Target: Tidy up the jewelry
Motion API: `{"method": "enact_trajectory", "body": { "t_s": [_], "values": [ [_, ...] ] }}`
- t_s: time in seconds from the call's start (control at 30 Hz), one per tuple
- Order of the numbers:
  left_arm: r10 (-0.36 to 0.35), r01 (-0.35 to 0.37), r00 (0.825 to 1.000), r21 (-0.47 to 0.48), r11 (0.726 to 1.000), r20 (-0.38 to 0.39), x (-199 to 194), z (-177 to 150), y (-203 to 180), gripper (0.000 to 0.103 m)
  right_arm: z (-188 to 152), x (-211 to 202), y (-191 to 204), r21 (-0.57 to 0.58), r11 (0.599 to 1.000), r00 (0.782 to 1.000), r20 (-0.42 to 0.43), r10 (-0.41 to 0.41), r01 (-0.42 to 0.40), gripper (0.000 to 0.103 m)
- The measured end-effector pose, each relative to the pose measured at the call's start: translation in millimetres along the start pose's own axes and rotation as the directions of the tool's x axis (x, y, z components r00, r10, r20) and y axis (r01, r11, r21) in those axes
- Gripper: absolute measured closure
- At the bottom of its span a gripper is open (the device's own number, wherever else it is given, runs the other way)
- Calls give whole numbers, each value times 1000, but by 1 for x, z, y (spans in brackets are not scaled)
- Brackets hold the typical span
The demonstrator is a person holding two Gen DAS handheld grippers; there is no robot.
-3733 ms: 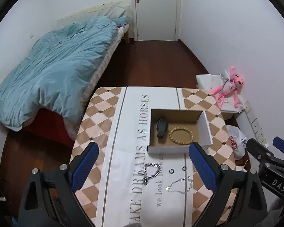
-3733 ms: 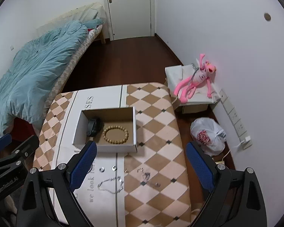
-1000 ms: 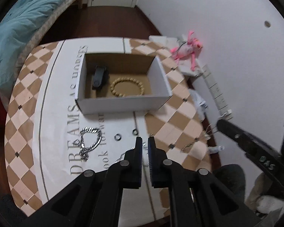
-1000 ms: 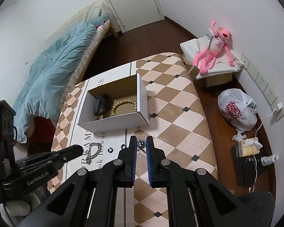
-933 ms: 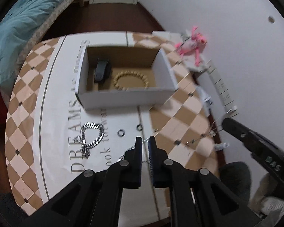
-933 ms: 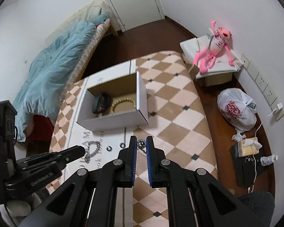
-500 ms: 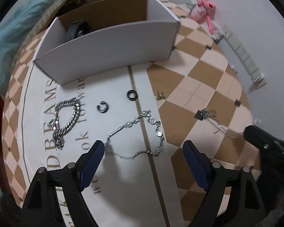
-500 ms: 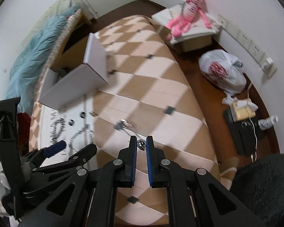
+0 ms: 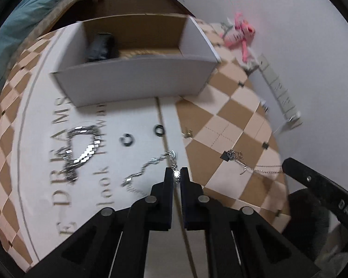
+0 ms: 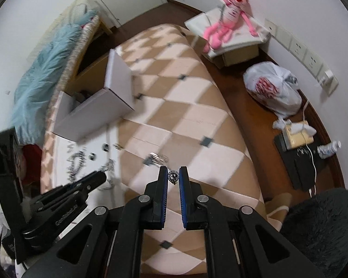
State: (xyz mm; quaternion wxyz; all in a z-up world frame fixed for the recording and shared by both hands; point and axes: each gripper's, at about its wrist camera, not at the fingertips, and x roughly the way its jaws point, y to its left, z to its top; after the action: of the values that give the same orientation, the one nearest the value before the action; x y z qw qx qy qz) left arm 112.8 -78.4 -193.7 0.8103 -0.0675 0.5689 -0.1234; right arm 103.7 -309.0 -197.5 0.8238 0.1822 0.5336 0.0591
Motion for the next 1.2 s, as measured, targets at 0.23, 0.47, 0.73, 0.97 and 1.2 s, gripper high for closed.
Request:
{"method": "enact_trajectory", "body": {
  "t_s": [0.23,0.47,0.73,0.97,1.2],
  "values": [
    [-53,58,996,-57,997,78,-56,9,25,100,21,-29,25,-37,997,996,44,73,-71,93],
    [-101,108,983,-41,993,153,-104,40,23,100,53,-61,60,-103,983,985,63,161,-154,93],
    [-120,127,964,-15,992,238,-137,101,28,100,110,-86,119,-214,955,967,108,231,-205,93],
    [-96,106,977,-43,993,191,-114,147,52,100,160,-41,161,-294,944,984,47,172,-151,93],
    [-89,97,991,-85,992,102,-77,174,73,100,189,21,167,-318,945,997,-37,65,-74,93]
  ]
}}
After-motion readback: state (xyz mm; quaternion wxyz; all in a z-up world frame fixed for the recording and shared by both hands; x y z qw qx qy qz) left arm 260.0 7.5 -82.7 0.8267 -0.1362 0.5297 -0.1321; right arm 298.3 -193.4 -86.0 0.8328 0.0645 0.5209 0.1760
